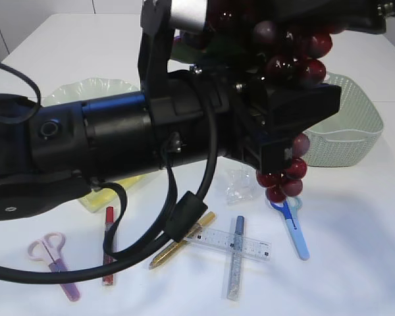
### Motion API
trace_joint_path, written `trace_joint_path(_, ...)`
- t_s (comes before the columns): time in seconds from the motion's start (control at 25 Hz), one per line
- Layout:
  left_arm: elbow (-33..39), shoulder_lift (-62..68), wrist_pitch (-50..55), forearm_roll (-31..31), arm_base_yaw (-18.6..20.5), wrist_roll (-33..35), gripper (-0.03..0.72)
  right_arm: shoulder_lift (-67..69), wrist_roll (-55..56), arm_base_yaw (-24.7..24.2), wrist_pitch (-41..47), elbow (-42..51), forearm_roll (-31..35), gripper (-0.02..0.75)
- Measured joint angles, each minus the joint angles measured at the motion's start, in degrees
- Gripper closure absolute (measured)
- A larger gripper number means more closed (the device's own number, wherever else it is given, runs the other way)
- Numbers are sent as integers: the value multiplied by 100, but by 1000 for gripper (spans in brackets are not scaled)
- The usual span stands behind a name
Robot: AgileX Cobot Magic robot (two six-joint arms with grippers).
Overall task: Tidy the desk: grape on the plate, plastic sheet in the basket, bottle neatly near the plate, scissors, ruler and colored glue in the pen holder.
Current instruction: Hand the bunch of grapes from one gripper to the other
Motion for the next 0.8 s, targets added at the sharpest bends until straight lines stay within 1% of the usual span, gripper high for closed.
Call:
trace_joint_path(0.12,0,0,34,6,0,0,490,0,0,0,0,0,-95,540)
trace_joint_path(0.2,0,0,46,14,0,13,492,0,0,0,0,0,-180,514)
trace_joint_path(0.36,0,-20,80,14,0,177,494,0,0,0,0,0,-294,386)
trace_joint_path(0.44,0,-73,106,14,0,362,496,0,0,0,0,-9,-301,336)
trace_joint_path(0.68,0,-241,180,82,150,550,503,0,0,0,-38,-12,-282,299)
trace_joint_path(0.8,0,-310,215,166,292,594,503,0,0,0,-97,-22,-269,255)
